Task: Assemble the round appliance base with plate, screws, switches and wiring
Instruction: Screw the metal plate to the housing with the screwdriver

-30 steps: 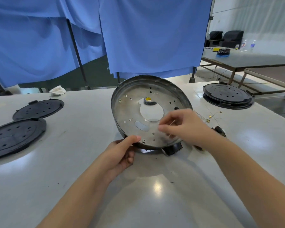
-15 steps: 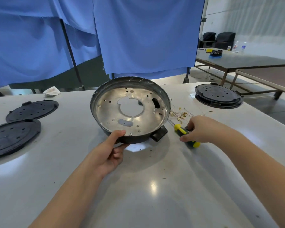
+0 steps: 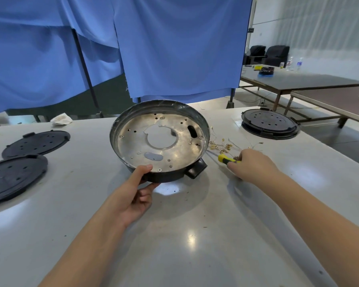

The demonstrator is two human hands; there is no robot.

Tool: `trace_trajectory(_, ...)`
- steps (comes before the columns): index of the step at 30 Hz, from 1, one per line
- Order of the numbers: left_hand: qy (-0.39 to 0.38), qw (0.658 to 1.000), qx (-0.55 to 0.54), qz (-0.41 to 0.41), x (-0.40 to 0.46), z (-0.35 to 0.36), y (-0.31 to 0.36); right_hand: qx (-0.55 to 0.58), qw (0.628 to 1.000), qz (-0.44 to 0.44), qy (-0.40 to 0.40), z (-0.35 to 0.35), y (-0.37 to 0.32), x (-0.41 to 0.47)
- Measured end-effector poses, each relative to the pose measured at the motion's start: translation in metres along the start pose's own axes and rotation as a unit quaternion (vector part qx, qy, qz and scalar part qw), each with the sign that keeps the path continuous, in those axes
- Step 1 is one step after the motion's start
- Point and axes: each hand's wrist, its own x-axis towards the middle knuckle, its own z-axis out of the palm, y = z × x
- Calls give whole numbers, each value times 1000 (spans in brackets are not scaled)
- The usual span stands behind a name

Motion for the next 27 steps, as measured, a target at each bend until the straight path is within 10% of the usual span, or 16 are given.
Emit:
trace_trajectory(7,6,1000,4,3,-1,1,-1,330,938,-31,98,-26,5,-2)
trace_trajectory(21,-18,999,41,3,0,-2,0,448,771,-266,365,-78,-40,-23)
trace_trajectory(27,-18,998,64,7,0,-1,-1,520,707,-357,321,-100,-71,-48)
